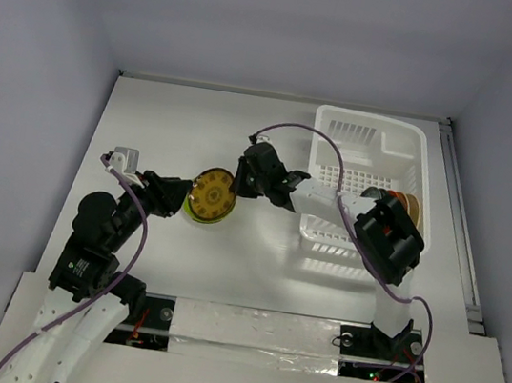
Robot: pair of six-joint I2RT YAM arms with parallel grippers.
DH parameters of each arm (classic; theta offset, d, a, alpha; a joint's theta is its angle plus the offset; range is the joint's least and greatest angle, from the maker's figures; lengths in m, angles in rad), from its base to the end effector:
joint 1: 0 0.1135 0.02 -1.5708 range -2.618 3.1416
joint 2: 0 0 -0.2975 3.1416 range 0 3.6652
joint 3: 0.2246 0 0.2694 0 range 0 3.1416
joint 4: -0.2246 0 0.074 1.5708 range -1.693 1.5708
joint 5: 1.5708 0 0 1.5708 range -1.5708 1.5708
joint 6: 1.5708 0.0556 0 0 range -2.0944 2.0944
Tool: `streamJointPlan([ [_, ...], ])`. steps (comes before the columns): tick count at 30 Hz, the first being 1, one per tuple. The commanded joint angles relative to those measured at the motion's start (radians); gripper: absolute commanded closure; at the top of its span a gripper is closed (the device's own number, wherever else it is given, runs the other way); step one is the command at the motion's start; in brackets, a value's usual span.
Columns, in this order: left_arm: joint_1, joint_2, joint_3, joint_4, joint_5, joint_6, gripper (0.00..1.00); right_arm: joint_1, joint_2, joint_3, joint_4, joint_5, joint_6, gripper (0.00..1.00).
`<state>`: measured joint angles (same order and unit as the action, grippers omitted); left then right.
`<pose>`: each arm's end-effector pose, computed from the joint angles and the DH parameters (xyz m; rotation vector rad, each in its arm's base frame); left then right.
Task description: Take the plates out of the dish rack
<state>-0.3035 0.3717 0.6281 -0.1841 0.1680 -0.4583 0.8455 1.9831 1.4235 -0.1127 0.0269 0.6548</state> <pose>0.1023 -0.0418 0.3555 0.0199 1.5443 -0.7349 0.3295 0.3694 0.2168 -0.2095 2.3512 0.7526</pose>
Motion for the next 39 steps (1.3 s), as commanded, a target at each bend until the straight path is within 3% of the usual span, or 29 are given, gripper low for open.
streamJointPlan([
  [1, 0.006, 0.004, -0.011, 0.044, 0.002, 0.001, 0.67, 0.001, -0.015, 0.003, 0.082, -0.019, 0.04, 0.79],
  [4, 0.006, 0.001, -0.011, 0.048, 0.001, 0.001, 0.67, 0.001, -0.047, -0.009, 0.052, -0.009, 0.01, 0.58],
  [5, 0.006, 0.003, -0.013, 0.046, 0.001, 0.0, 0.67, 0.01, -0.059, -0.012, 0.041, 0.013, -0.009, 0.55],
  [6, 0.006, 0.001, -0.011, 0.046, 0.002, 0.0, 0.67, 0.01, -0.072, -0.014, 0.025, 0.025, -0.02, 0.44],
  [9, 0.006, 0.003, -0.011, 0.046, 0.004, 0.0, 0.67, 0.02, -0.145, -0.04, -0.021, 0.077, -0.047, 0.33],
  [12, 0.006, -0.007, -0.011, 0.046, 0.004, 0.001, 0.67, 0.02, -0.251, -0.087, -0.06, 0.165, -0.066, 0.34],
  [14, 0.006, -0.014, -0.013, 0.048, 0.004, 0.0, 0.67, 0.02, -0.32, -0.139, -0.11, 0.267, -0.078, 0.41],
  [17, 0.006, -0.022, -0.014, 0.049, 0.01, 0.001, 0.67, 0.02, -0.479, -0.187, -0.224, 0.446, -0.09, 0.86],
  [19, 0.006, -0.028, -0.013, 0.051, 0.014, 0.001, 0.66, 0.011, -0.59, -0.213, -0.368, 0.546, -0.086, 1.0],
  [23, 0.006, -0.043, -0.015, 0.054, 0.019, 0.0, 0.66, -0.065, -0.725, -0.235, -0.626, 0.695, -0.055, 1.0],
  [26, 0.006, -0.053, -0.015, 0.052, 0.021, 0.001, 0.66, -0.14, -0.747, -0.236, -0.842, 0.766, -0.006, 0.92],
  [28, 0.006, -0.056, -0.015, 0.052, 0.019, 0.001, 0.66, -0.166, -0.741, -0.219, -0.921, 0.801, 0.037, 0.81],
  [34, -0.003, -0.057, -0.015, 0.049, 0.015, 0.001, 0.66, -0.299, -0.744, -0.163, -0.917, 0.72, -0.05, 0.62],
  [39, -0.013, -0.066, -0.013, 0.052, 0.016, 0.001, 0.66, -0.401, -0.713, -0.167, -0.901, 0.659, -0.141, 0.62],
])
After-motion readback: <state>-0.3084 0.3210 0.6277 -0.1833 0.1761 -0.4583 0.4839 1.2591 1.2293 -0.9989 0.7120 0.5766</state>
